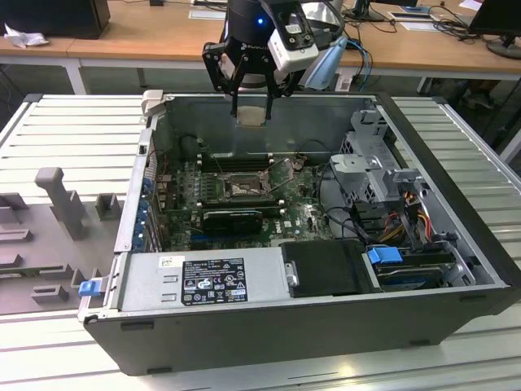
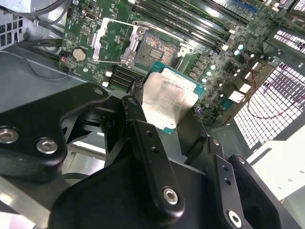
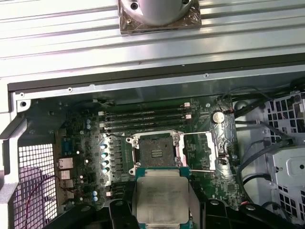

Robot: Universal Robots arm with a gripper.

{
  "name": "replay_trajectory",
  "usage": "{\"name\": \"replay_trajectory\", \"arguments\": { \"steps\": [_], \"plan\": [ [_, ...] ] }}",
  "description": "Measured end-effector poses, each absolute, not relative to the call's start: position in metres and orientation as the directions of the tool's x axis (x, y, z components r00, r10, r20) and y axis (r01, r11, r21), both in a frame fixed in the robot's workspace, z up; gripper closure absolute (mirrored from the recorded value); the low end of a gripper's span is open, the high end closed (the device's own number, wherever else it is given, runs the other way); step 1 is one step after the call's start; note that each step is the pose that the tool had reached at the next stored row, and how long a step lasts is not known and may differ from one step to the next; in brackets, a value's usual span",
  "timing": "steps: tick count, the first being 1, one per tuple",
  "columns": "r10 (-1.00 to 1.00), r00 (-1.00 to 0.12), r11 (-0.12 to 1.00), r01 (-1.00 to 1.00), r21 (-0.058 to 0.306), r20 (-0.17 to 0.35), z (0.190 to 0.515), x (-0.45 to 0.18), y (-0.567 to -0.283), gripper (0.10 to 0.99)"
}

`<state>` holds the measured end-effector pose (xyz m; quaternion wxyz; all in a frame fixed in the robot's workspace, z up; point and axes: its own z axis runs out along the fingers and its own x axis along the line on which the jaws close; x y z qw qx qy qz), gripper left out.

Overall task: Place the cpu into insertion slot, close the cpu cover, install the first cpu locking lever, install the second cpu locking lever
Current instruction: 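Place the cpu into insertion slot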

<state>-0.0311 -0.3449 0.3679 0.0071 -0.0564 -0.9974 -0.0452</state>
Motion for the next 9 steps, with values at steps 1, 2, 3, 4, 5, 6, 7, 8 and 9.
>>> {"name": "replay_trajectory", "arguments": {
  "steps": [1,2,3,4,5,6,7,8,9],
  "plan": [
    [0.113,-0.993,0.989,0.114,0.089,0.019,0.3679,-0.0311,-0.3448,0.557],
    [0.114,-0.993,0.989,0.115,0.089,0.019,0.3679,-0.0311,-0.3449,0.557],
    [0.115,-0.993,0.989,0.116,0.089,0.019,0.3679,-0.0311,-0.3449,0.557],
    [0.115,-0.993,0.989,0.117,0.089,0.019,0.3679,-0.0311,-0.3449,0.557],
    [0.116,-0.993,0.989,0.118,0.089,0.019,0.3679,-0.0311,-0.3449,0.557],
    [0.117,-0.993,0.989,0.118,0.089,0.019,0.3679,-0.0311,-0.3449,0.557],
    [0.118,-0.993,0.989,0.119,0.089,0.019,0.3679,-0.0311,-0.3449,0.557],
    [0.118,-0.993,0.989,0.12,0.089,0.019,0.3679,-0.0311,-0.3449,0.557],
    [0.119,-0.993,0.989,0.12,0.089,0.019,0.3679,-0.0311,-0.3449,0.557]
  ]
}}
